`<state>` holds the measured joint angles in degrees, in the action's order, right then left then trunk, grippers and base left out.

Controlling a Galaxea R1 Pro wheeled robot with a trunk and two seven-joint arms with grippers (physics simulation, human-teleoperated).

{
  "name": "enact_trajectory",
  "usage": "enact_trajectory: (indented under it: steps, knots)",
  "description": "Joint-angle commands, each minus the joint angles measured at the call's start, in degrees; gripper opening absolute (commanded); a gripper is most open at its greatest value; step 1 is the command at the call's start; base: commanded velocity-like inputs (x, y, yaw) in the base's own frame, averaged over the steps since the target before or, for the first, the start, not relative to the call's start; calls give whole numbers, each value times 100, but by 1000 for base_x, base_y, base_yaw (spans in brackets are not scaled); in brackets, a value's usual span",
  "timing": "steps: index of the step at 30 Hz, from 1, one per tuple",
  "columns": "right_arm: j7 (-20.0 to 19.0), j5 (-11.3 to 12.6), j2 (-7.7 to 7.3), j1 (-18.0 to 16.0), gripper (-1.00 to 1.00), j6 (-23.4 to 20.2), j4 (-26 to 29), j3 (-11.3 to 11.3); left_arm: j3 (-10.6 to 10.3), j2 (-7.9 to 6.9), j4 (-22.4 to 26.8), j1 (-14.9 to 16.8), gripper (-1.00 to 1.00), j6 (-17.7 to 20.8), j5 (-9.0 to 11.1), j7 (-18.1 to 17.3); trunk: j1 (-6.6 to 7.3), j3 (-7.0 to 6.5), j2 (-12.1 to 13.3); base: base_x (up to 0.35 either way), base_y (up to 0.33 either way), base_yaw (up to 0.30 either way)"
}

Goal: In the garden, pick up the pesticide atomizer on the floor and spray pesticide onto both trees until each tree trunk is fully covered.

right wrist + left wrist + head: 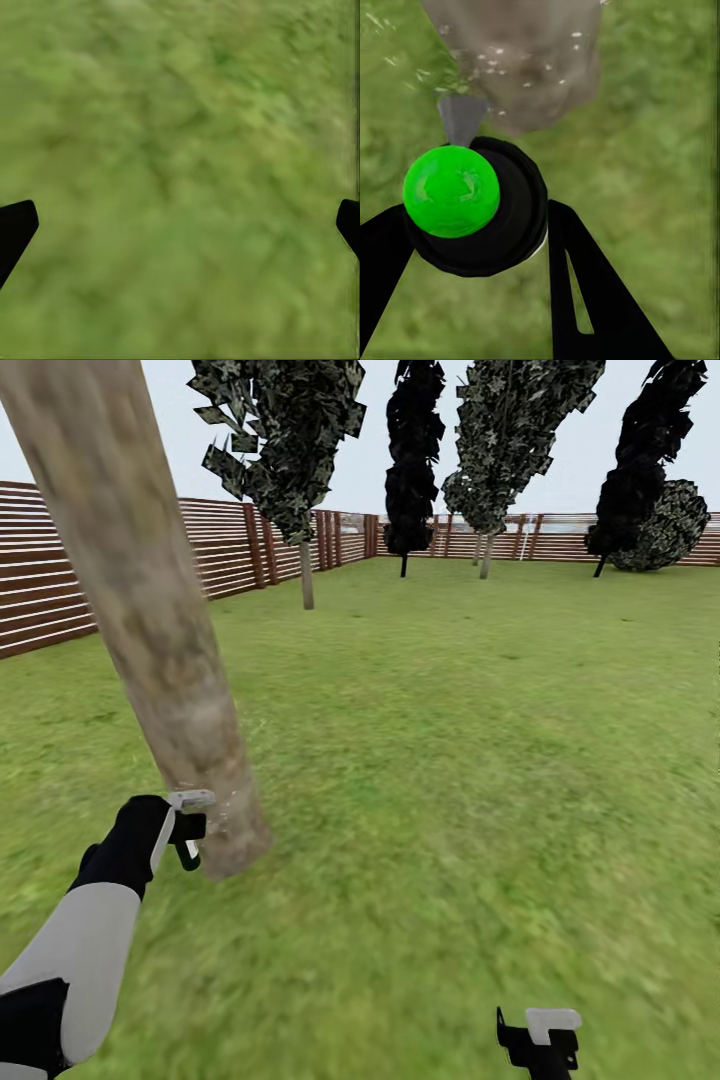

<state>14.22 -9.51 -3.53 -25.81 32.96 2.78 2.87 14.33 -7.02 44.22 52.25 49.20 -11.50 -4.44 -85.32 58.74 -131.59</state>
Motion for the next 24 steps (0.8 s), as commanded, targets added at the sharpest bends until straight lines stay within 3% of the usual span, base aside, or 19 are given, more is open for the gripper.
enact_trajectory:
  steps: [1, 14, 20, 24]
  knots:
    - [28, -60, 4, -3, 100, 9, -5, 30, 17, 0, 8, 4, -100, 23, -54, -48, 1, 5, -2, 0, -275, 0]
    - [28, -60, 10, -3, 100, 9, -5, 29, 38, -42, 13, 4, -100, 19, -54, -45, 1, 5, -2, -65, -275, 0]
    - [28, -60, 18, -3, 100, 9, -5, 21, 82, -134, 3, -23, -100, 19, -61, -35, 1, 5, -2, 75, -260, 237]
    - [28, -60, 19, -3, 100, 9, -3, 23, 82, -121, 6, -28, -100, 23, -20, 552, 1, 5, -2, 232, -192, 277]
